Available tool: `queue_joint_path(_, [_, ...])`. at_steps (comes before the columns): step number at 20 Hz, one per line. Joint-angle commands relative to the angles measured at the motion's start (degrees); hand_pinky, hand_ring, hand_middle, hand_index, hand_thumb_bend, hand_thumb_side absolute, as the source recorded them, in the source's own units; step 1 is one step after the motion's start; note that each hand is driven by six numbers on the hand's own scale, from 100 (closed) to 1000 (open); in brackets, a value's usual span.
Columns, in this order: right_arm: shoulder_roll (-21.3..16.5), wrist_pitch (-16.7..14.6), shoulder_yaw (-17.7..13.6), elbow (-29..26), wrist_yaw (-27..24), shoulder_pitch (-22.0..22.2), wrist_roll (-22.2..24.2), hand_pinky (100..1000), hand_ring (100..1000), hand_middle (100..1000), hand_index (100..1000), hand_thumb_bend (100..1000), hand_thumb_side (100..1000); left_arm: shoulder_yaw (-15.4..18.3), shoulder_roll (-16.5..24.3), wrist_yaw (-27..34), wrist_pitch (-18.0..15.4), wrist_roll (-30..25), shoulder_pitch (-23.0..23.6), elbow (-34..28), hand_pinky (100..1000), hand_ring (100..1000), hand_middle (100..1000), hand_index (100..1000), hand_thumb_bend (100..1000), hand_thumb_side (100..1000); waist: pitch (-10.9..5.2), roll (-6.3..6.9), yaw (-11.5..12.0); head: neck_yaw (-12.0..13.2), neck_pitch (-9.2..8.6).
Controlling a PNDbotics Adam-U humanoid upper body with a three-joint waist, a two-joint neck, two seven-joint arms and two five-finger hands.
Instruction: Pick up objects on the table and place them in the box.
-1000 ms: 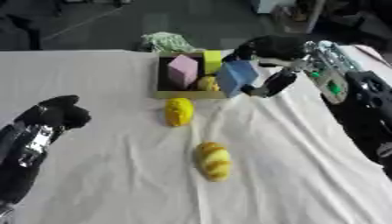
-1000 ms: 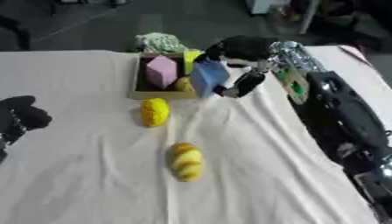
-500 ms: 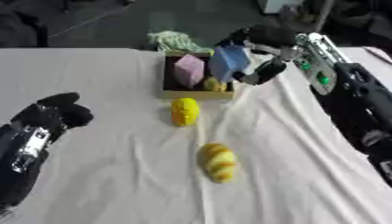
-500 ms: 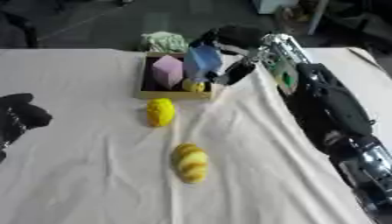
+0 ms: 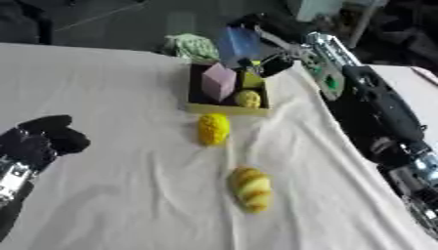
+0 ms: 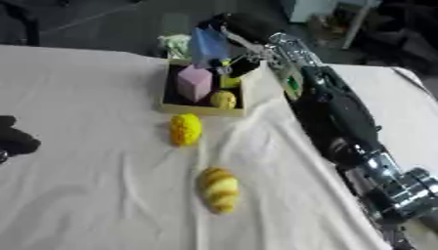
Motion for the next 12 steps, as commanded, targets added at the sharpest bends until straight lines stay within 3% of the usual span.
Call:
queue_joint_path(1, [-2.2,2.9,-1.2,0.5,1.4,-1.4,-3.1,761,749,669,913,100,160,-0.5,0.1,0.0,-0.2,-0.7,-1.5,-1.1,822,736,650,840,100,712,-0.49,-0.06,0.7,-1.6,-1.37])
queue_joint_path(7, [-2.4,8.4,-2.4,5.1,3.8,-1.1,-8.6,753,753,719,918,100,111,-1.2,0.3,-0.4,-0.7,-1.6,-2.5,-1.1,821,736,649,840,100,712,0.63,-0.93,3.1,-3.9,-2.05])
queue_joint_path(12, [-2.8,13.0,-3.4,7.5,5.4,-0.9,-13.2,751,767,767,925,100,129,-1.3,0.3,-0.9,-0.8,-1.6,-2.6,-1.1,821,736,649,839,100,716,1.08,-1.03,3.5,-4.8,-2.13])
